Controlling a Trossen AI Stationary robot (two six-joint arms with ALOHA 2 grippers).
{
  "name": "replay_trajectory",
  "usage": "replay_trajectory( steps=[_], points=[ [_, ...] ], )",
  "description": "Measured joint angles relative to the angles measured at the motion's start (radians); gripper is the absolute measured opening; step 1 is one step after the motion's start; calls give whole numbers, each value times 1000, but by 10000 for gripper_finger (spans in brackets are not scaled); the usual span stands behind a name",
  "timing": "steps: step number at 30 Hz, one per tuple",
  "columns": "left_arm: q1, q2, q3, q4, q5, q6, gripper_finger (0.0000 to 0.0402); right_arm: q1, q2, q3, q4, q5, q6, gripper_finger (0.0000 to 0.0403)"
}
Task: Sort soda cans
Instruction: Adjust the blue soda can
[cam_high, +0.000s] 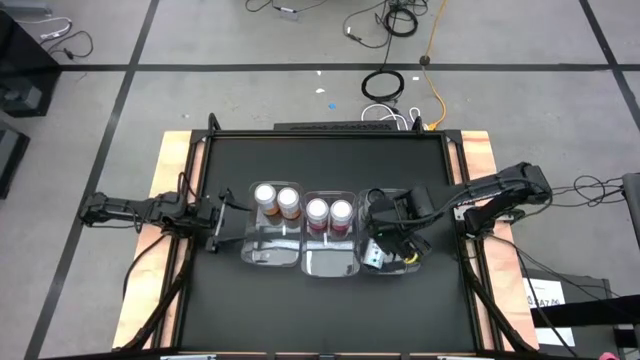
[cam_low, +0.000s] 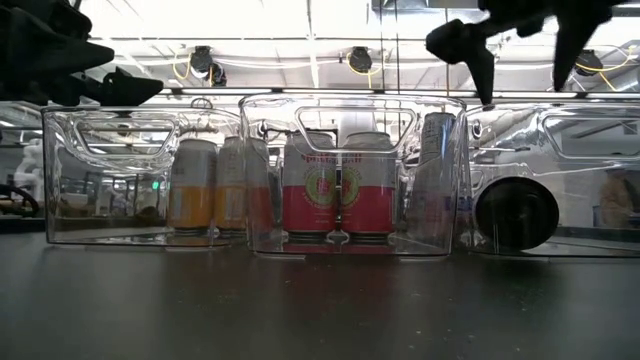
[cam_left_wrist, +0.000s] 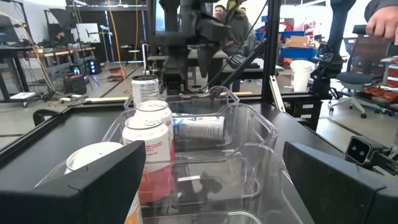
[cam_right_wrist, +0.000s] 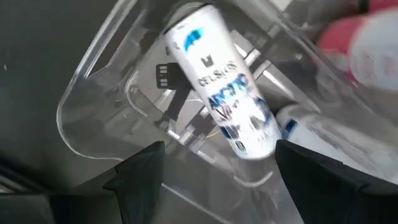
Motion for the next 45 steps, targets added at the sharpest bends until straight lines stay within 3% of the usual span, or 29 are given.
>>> replay_trajectory(
  steps=[8,23,37,45],
  points=[
    [0,0,0,0,0,0,389,63,0,-104,181,0,-172,298],
    [0,0,-1,0,0,0,389,98,1,-267,446,48,-311,298],
    [0,0,-2,0,0,0,389,98,195,-272,460,55,-348,296],
    [0,0,-2,0,0,0,389,97,214,-257,454,48,-344,271]
  ],
)
